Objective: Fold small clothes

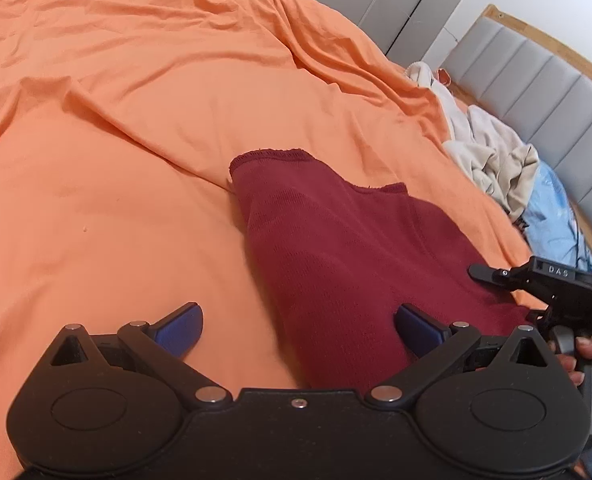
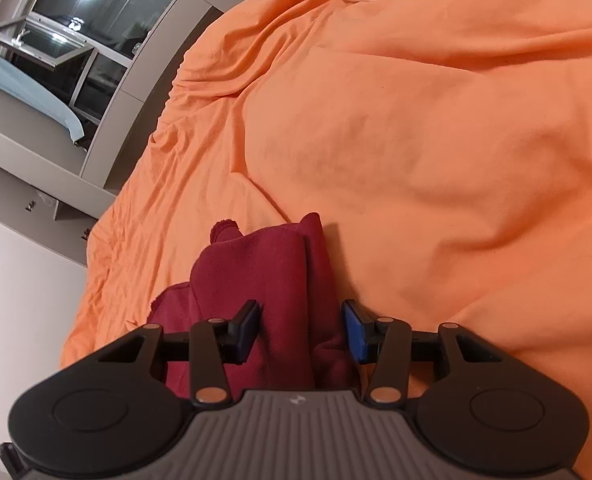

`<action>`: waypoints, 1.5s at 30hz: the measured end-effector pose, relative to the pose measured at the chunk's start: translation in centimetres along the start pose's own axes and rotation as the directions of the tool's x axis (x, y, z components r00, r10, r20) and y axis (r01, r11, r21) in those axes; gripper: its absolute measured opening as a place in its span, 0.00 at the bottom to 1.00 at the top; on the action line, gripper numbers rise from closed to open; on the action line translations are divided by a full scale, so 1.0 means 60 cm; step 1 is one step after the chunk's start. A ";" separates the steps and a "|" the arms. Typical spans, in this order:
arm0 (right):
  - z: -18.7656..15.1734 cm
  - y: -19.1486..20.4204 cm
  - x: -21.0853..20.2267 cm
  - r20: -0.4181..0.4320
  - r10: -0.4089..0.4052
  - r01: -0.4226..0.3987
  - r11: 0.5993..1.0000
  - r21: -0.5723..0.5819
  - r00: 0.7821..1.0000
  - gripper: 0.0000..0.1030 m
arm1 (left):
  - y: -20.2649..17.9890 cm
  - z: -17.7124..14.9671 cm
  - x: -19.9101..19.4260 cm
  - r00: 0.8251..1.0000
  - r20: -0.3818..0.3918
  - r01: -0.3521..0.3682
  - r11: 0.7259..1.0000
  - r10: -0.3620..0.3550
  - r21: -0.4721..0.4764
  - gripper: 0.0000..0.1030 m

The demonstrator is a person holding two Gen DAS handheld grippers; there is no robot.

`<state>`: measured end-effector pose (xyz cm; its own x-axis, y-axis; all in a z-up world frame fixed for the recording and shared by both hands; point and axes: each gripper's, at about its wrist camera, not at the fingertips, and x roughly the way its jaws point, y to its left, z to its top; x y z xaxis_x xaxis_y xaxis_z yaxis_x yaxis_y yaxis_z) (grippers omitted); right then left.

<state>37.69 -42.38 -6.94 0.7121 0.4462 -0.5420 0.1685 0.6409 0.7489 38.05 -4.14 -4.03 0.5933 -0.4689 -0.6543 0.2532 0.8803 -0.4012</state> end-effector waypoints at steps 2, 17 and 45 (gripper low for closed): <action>-0.001 0.002 -0.001 0.004 -0.006 0.006 1.000 -0.009 1.000 0.48 | 0.000 -0.001 0.001 1.000 0.002 -0.002 1.000 0.002 0.001 1.00; -0.046 0.068 -0.026 0.131 -0.107 0.138 0.956 -0.258 0.986 0.30 | 0.000 -0.003 0.006 1.000 -0.006 -0.015 1.000 0.015 0.004 1.00; -0.103 0.144 -0.035 0.245 -0.176 0.282 0.813 -0.510 0.953 0.27 | -0.055 -0.016 -0.003 0.998 0.063 0.022 0.996 -0.028 0.085 0.45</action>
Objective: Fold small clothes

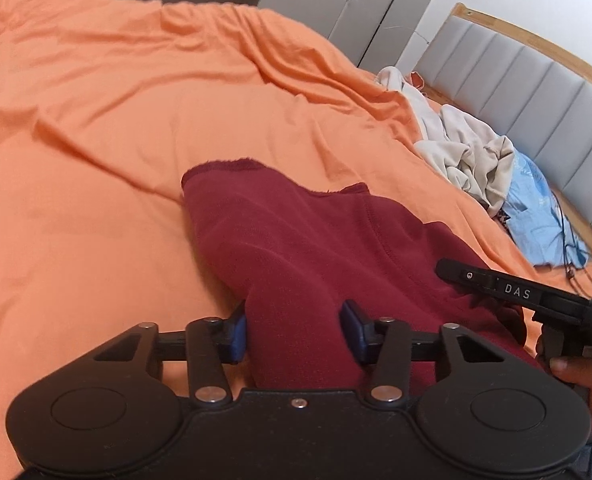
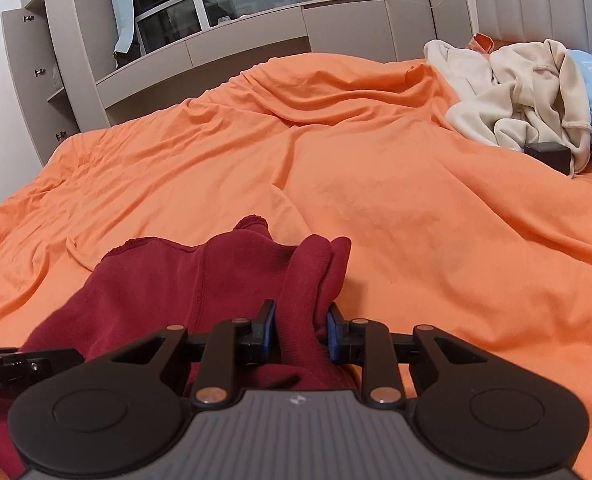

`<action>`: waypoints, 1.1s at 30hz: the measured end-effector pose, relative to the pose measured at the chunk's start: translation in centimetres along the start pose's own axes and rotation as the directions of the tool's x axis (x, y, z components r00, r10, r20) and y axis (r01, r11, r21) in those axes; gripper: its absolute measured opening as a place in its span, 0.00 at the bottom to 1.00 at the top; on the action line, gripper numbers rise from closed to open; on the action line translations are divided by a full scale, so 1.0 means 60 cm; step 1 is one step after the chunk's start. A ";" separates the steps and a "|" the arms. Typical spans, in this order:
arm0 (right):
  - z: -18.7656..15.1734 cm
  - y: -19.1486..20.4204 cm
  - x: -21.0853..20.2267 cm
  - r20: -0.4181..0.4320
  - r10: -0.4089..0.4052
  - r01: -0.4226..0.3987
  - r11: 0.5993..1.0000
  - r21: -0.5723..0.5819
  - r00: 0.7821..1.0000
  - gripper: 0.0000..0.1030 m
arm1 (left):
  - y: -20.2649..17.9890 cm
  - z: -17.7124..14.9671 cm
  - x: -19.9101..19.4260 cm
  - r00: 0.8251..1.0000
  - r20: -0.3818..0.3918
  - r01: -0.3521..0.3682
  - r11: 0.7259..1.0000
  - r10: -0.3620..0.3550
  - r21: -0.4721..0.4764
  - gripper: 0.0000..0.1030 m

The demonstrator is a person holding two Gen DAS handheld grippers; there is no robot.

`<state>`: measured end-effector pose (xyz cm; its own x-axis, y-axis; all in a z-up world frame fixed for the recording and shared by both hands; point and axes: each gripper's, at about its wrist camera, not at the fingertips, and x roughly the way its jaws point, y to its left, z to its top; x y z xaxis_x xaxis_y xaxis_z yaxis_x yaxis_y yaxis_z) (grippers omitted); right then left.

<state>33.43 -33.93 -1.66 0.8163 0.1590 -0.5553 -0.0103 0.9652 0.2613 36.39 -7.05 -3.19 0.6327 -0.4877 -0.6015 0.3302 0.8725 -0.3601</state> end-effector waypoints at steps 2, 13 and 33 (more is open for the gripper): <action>0.000 0.000 0.000 0.001 -0.001 0.001 1.000 -0.003 1.000 0.27 | -0.008 0.002 -0.003 1.000 0.011 -0.014 1.000 0.014 0.021 0.42; 0.000 0.010 -0.013 0.037 -0.009 0.010 0.999 -0.036 0.999 0.24 | -0.031 0.008 -0.017 0.997 0.044 -0.070 0.991 0.065 0.111 0.37; 0.025 0.137 -0.052 0.229 0.161 -0.118 0.975 -0.190 0.960 0.16 | -0.009 0.046 -0.103 0.979 0.176 -0.127 0.986 0.106 0.111 0.33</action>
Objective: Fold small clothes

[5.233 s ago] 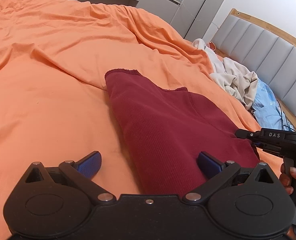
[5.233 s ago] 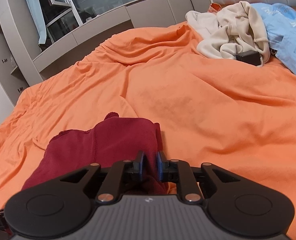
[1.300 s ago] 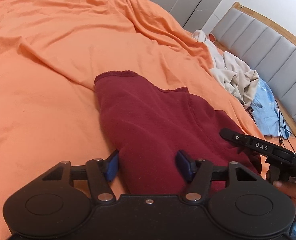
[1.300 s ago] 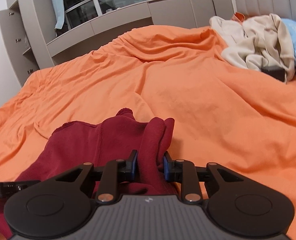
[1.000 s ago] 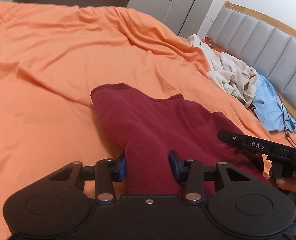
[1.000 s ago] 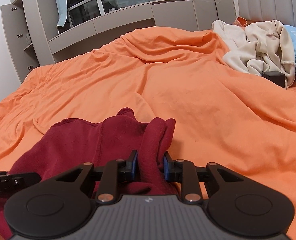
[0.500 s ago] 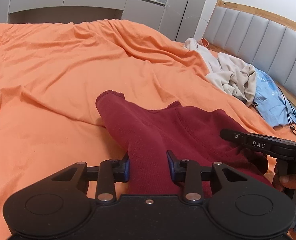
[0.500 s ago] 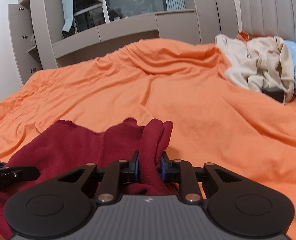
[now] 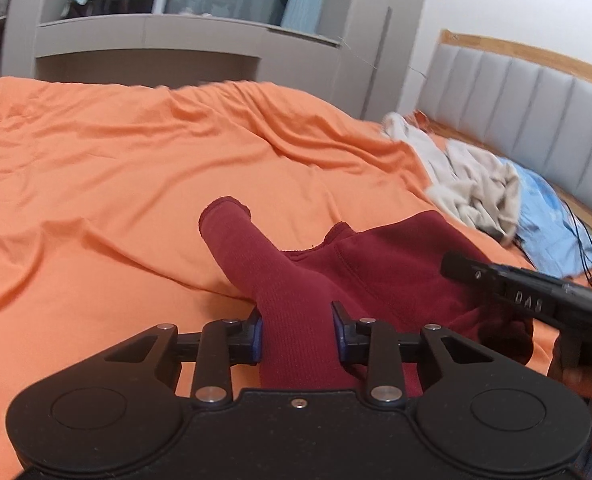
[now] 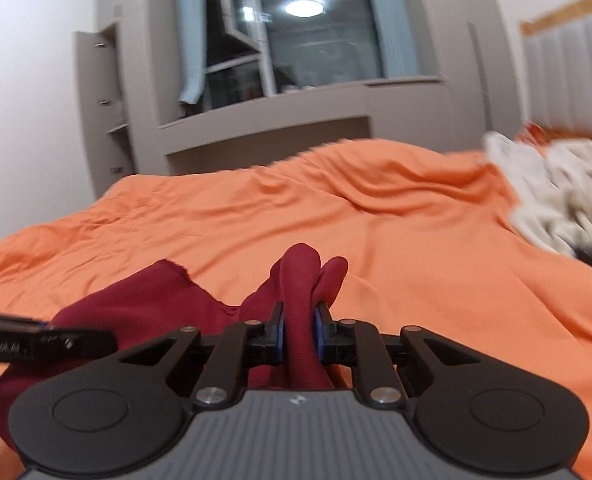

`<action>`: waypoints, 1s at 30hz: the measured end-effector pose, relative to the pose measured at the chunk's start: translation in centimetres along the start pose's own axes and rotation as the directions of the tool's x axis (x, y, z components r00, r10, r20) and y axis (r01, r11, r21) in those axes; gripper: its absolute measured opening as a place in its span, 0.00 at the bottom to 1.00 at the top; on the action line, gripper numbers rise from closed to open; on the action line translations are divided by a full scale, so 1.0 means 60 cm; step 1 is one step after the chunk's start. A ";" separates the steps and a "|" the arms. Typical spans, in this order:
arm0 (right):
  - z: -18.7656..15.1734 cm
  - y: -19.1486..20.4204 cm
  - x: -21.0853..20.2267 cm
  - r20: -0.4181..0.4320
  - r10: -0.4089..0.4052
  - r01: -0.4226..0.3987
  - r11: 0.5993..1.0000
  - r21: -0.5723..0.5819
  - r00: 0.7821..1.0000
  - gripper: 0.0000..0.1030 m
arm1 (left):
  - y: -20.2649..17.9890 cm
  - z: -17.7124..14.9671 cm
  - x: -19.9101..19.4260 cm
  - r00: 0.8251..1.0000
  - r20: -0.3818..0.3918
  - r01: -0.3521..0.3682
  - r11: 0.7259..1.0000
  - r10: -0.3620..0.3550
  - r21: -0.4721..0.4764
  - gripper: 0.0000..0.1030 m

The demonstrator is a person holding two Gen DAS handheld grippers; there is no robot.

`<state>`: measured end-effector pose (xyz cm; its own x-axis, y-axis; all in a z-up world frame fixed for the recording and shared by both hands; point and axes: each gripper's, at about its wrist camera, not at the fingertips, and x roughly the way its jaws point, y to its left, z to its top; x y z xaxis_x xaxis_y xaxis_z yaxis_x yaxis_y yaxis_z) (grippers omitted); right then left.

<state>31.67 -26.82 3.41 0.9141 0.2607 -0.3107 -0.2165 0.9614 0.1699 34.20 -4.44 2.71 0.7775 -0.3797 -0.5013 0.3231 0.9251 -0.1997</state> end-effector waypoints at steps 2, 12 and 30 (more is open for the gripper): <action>0.006 0.026 0.015 0.019 0.034 -0.033 0.999 -0.021 0.999 0.16 | 0.017 0.008 -0.011 1.000 0.018 -0.024 1.000 0.025 -0.018 0.33; -0.013 0.110 0.097 -0.022 0.138 -0.140 0.983 -0.123 0.990 0.16 | 0.103 0.020 -0.044 0.979 0.034 -0.199 0.979 0.201 -0.053 0.33; -0.058 0.060 0.130 -0.145 0.051 -0.054 0.998 -0.017 0.988 0.31 | 0.120 -0.014 0.012 0.943 -0.117 -0.313 0.950 0.312 0.011 0.48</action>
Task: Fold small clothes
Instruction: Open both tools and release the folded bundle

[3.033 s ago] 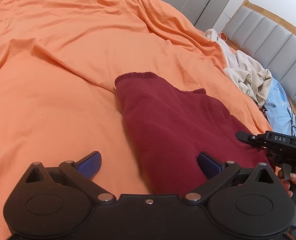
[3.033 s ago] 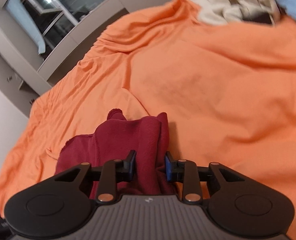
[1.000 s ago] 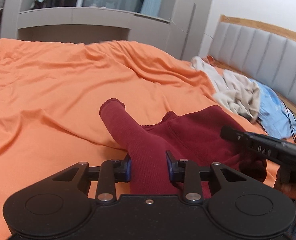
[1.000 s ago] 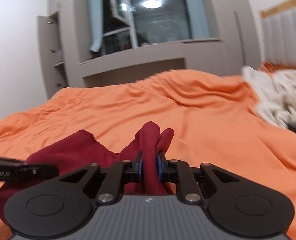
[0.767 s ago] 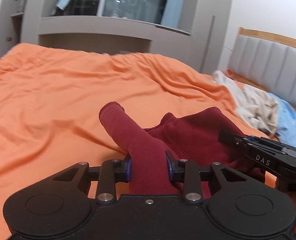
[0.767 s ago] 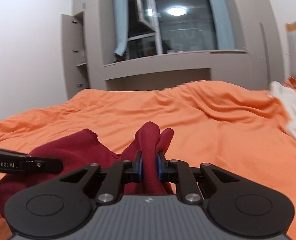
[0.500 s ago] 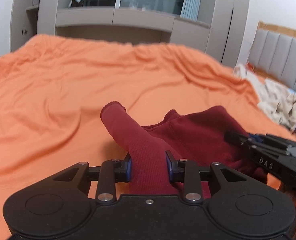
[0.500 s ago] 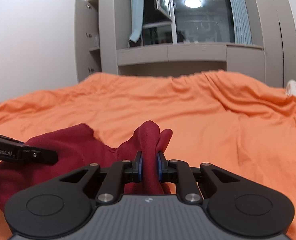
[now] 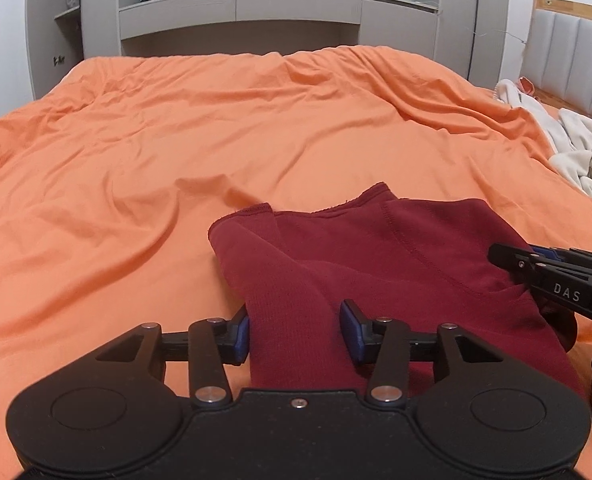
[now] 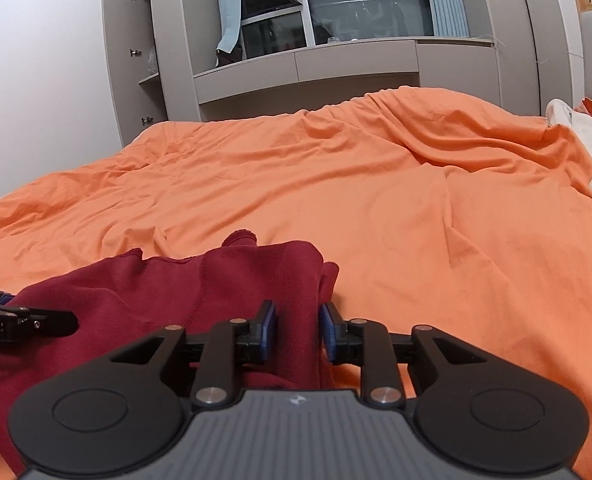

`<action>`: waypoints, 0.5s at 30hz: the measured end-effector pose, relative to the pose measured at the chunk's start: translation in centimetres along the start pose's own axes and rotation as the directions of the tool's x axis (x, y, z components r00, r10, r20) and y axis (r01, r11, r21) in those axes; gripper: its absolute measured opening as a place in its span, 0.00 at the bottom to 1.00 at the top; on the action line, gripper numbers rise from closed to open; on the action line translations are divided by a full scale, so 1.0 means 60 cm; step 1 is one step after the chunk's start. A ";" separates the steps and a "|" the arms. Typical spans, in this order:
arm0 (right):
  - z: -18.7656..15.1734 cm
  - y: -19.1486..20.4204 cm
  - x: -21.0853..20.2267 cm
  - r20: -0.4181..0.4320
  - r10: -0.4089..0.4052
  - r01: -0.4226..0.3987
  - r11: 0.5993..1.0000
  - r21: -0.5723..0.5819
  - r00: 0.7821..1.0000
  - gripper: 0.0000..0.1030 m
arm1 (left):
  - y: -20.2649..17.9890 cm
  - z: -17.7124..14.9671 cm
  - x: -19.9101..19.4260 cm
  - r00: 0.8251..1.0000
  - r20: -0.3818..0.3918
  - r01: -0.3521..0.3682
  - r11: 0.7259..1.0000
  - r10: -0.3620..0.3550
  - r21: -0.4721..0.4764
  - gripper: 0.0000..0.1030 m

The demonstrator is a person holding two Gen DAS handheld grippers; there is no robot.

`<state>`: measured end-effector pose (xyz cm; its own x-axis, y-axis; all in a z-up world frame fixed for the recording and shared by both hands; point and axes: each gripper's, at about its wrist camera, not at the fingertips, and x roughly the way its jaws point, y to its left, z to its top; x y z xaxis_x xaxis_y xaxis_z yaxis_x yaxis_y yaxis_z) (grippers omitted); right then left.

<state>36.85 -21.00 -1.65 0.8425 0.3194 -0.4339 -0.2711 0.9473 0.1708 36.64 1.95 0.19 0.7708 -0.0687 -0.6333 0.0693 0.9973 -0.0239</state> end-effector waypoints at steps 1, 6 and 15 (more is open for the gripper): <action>0.000 -0.001 0.000 -0.002 -0.005 0.005 1.000 0.001 1.000 0.34 | 0.000 0.000 0.000 1.000 -0.002 -0.003 1.000 0.003 -0.003 0.50; 0.001 -0.002 -0.004 -0.001 -0.023 0.023 1.000 0.006 1.000 0.49 | 0.004 0.001 0.001 1.000 -0.008 -0.027 0.999 0.027 -0.021 0.67; 0.010 -0.004 -0.053 0.049 -0.035 0.033 0.999 0.036 0.998 0.94 | 0.028 0.006 -0.026 1.000 0.012 -0.001 0.988 0.003 -0.152 0.98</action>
<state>34.53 -22.24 0.21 0.8732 0.2845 -0.3957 -0.2261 0.9557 0.1883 35.78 3.74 1.42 0.7784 -0.0664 -0.6243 -0.0283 0.9897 -0.1405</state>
